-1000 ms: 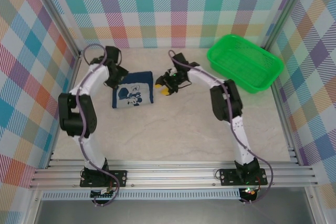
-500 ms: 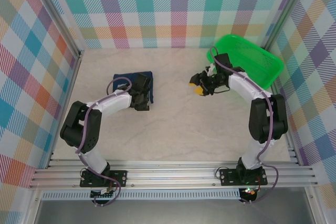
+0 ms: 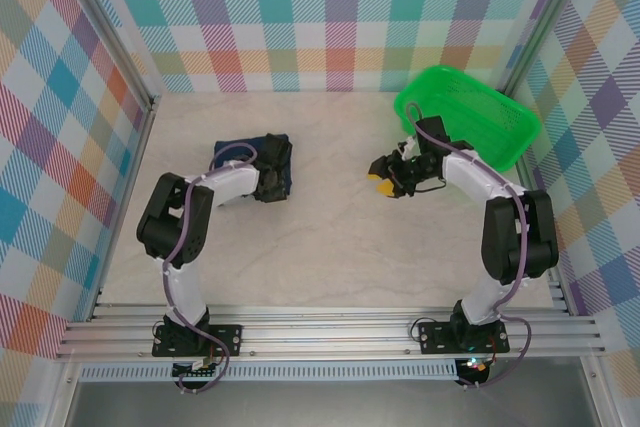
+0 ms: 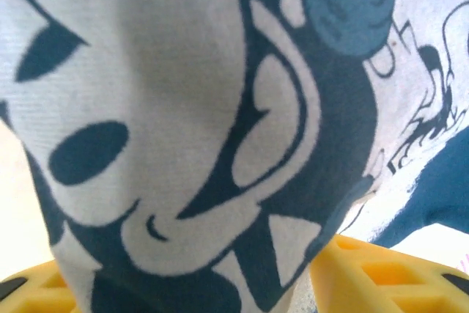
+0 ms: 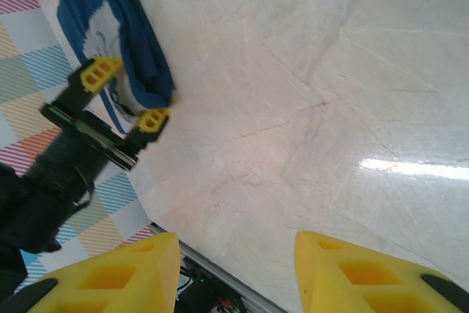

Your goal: Fold and stack the t-shirts

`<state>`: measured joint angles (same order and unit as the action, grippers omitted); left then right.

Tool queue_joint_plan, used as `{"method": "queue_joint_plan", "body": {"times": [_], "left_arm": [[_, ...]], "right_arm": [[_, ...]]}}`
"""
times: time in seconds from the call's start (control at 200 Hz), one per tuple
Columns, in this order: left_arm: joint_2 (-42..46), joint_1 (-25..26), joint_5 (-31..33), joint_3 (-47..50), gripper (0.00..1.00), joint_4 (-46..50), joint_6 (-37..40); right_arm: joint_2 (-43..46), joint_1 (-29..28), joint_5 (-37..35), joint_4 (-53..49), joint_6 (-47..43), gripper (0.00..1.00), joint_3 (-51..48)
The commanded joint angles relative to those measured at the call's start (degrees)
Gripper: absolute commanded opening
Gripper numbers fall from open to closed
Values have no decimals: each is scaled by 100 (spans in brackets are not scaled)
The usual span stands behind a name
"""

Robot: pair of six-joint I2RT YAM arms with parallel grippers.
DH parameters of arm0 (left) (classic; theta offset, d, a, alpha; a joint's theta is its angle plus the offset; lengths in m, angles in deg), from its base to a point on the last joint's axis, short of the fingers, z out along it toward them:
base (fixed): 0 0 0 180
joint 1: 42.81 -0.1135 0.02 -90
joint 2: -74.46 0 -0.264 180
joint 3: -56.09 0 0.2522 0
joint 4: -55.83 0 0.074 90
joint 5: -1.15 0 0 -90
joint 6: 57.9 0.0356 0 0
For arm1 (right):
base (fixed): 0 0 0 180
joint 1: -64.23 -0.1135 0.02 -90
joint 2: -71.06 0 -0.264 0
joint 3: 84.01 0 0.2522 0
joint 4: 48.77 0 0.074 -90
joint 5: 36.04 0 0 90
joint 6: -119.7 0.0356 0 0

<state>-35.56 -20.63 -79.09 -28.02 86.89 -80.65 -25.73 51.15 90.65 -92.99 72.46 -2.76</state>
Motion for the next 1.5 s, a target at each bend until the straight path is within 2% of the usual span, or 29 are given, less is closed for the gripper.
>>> {"method": "queue_joint_plan", "body": {"times": [0.0, 0.13, 0.365, 0.465, 0.535, 0.645, 0.88, 0.975, 1.125, 1.23, 1.335, 1.355, 1.37, 1.375, 1.38, 1.385, 1.395, 1.495], "left_arm": [[-274, -507, 225, -195, 53, 359, 73], [-592, -1128, 87, -597, 51, 418, 758], [-1417, -2247, -620, -1754, 50, 735, 2449], [-1832, -2605, -1064, -2248, 48, 559, 2947], [-2223, -2779, -1415, -2923, 46, 829, 3442], [-2716, -2956, -1591, -4013, 46, 1684, 4238], [-2833, -3113, -1848, -4431, 46, 1948, 4580], [-2671, -3092, -1914, -4403, 48, 1987, 4606], [-2050, -2983, -1568, -4271, 64, 2414, 4723], [-1244, -2904, -1422, -3607, 74, 2057, 4756], [-441, -2801, -1546, -2915, 79, 1700, 4794], [-254, -2775, -1547, -2800, 83, 1647, 4846], [-98, -2748, -1543, -2684, 86, 1582, 4880], [-46, -2738, -1541, -2641, 87, 1556, 4896], [11, -2728, -1544, -2598, 90, 1530, 4926], [40, -2723, -1541, -2550, 93, 1504, 4941], [166, -2713, -1546, -2465, 98, 1445, 4991], [1294, -2508, -1402, -1699, 100, 1090, 5617]], "right_arm": [[219, 10, 117, 50, -66, 45, -121], [349, 16, 54, -45, -108, 45, -207], [556, 19, -112, -179, -102, 45, -297], [590, 23, -145, -207, -84, 45, -315], [600, 23, -175, -224, -61, 45, -323], [581, 19, -193, -201, -23, 45, -340], [461, 16, -180, -191, -12, 45, -283], [416, 16, -218, -254, -55, 46, -182], [524, 18, -582, -396, -156, 48, 25], [824, 23, -960, -372, -228, 52, 72], [1245, 25, -1265, -202, -405, 58, 37], [1337, 25, -1330, -169, -451, 60, 31], [1421, 22, -1390, -144, -492, 66, 24], [1446, 23, -1400, -140, -503, 71, 22], [1480, 24, -1409, -134, -513, 84, 16], [1510, 29, -1432, -117, -523, 92, 9], [1562, 26, -1470, -74, -545, 98, -8], [2167, 23, -1981, 12, -837, 100, -55]]}}
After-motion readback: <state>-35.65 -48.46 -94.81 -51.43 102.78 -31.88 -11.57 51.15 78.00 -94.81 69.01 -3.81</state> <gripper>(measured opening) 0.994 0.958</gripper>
